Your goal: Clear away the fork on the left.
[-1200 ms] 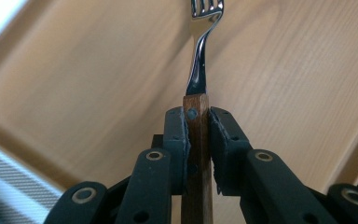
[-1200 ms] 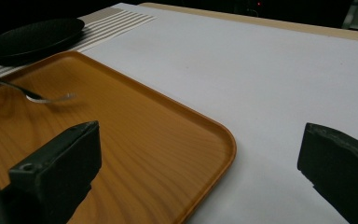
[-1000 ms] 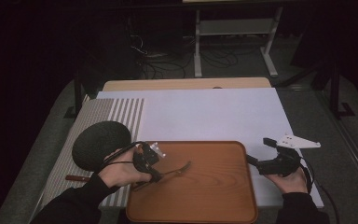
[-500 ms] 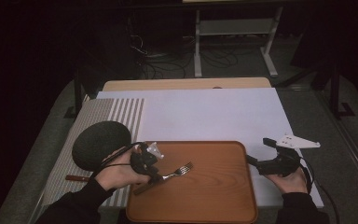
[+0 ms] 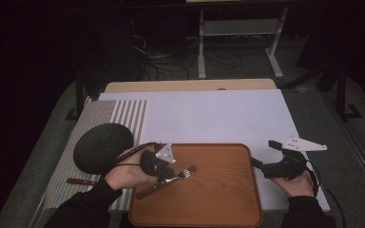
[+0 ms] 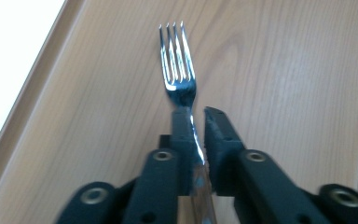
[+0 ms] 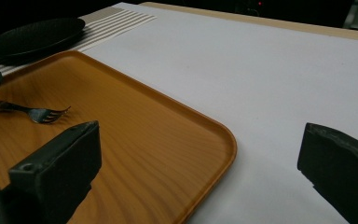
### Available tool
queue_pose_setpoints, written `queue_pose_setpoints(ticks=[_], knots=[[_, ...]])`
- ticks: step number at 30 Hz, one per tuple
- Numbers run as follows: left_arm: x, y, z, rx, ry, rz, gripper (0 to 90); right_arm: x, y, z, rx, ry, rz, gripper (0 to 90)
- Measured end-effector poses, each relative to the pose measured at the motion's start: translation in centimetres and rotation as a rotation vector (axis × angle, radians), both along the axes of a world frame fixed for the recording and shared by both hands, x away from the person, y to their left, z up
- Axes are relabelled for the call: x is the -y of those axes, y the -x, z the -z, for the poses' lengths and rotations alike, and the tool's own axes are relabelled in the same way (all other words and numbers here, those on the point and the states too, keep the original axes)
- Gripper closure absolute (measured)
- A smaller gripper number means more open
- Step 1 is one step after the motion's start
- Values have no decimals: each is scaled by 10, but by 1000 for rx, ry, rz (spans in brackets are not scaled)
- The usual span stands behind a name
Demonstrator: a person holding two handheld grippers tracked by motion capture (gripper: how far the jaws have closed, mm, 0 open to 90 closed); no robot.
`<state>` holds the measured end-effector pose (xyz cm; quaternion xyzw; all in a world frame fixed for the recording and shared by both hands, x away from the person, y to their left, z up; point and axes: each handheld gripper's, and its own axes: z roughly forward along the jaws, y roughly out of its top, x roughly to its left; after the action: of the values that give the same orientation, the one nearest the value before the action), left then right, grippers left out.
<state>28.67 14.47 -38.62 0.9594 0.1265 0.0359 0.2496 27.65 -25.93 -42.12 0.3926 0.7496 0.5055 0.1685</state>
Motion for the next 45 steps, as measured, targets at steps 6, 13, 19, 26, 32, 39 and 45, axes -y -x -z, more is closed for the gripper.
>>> queue_pose_setpoints(ticks=[6,13,19,26,32,39,45], knots=[[11,3,5,28,32,42,899,0,0,0,-2,0,-3,0],[20,2,17,-13,21,61,900,0,1,0,-1,0,-7,0],[23,2,26,-17,-4,75,899,0,1,0,-5,3,-10,0],[21,-5,33,-17,-20,52,899,0,1,0,-6,1,-13,0],[19,-10,38,3,-36,18,899,0,1,0,-6,2,-13,0],[12,-18,39,0,-23,-27,899,0,2,-1,-5,2,-13,0],[4,-23,39,7,-18,-68,898,0,2,-1,-7,2,-15,0]])
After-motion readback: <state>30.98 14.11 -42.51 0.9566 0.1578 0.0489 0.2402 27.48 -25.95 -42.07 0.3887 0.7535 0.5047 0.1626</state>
